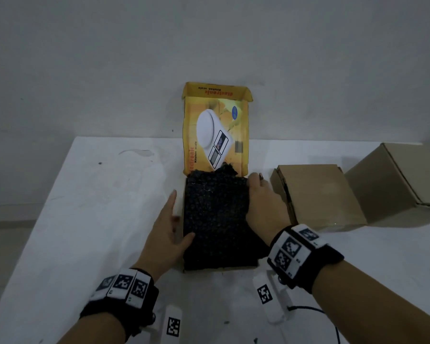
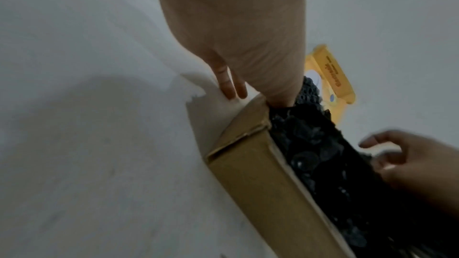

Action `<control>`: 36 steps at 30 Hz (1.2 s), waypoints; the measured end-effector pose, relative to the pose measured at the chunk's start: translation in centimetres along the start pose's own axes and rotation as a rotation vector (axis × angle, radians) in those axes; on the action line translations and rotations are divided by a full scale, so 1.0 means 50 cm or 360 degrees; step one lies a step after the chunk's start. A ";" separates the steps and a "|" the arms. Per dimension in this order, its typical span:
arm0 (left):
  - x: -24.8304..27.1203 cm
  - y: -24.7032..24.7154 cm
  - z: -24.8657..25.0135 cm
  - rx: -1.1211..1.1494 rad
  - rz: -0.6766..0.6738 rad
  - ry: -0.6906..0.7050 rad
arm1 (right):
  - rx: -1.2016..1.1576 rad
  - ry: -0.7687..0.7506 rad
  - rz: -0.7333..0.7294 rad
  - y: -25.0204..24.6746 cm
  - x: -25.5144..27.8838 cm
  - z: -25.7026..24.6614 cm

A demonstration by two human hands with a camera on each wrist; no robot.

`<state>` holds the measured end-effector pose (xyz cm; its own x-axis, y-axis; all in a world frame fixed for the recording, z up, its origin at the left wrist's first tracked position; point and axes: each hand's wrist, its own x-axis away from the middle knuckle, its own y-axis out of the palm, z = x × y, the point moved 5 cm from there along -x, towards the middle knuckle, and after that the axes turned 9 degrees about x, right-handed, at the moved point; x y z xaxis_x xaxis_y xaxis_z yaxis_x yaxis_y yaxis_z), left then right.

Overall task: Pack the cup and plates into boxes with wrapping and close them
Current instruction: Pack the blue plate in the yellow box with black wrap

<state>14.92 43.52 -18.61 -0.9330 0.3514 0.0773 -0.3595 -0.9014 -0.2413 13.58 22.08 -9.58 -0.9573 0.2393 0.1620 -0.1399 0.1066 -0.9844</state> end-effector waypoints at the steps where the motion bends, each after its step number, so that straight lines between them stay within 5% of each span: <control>1: -0.003 0.000 0.016 -0.0184 -0.0051 0.0121 | 0.0050 -0.0069 0.0002 0.004 0.003 -0.013; 5: -0.031 0.010 0.060 -0.0784 -0.0235 0.0402 | 0.0081 -0.0361 -0.0189 0.041 0.028 -0.057; 10: -0.058 0.007 0.059 -0.1054 -0.0360 0.0191 | -0.0189 -0.0371 -0.0447 0.064 0.051 -0.059; 20: -0.098 0.039 0.078 -0.1437 -0.0213 0.0609 | 0.0370 -0.0061 -0.0245 0.048 0.058 -0.033; 25: -0.106 0.028 0.060 -0.1416 -0.0246 0.0355 | 0.0298 -0.0164 -0.0175 0.027 0.051 -0.041; 30: -0.112 0.029 0.053 -0.1429 -0.0266 0.0164 | -0.0151 -0.0323 -0.0486 0.065 0.076 -0.059; 33: -0.116 0.027 0.050 -0.1398 -0.0274 0.0122 | -0.0510 -0.0222 -0.0354 0.048 0.059 -0.035; 36: -0.117 0.029 0.048 -0.1358 -0.0276 0.0103 | -0.0296 -0.0203 -0.0194 0.030 0.046 -0.023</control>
<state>19.84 39.56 -17.08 -0.8542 0.5032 0.1311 -0.3379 -0.3456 -0.8754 11.46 23.89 -10.60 -0.9620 0.0918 0.2570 -0.2184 0.3055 -0.9268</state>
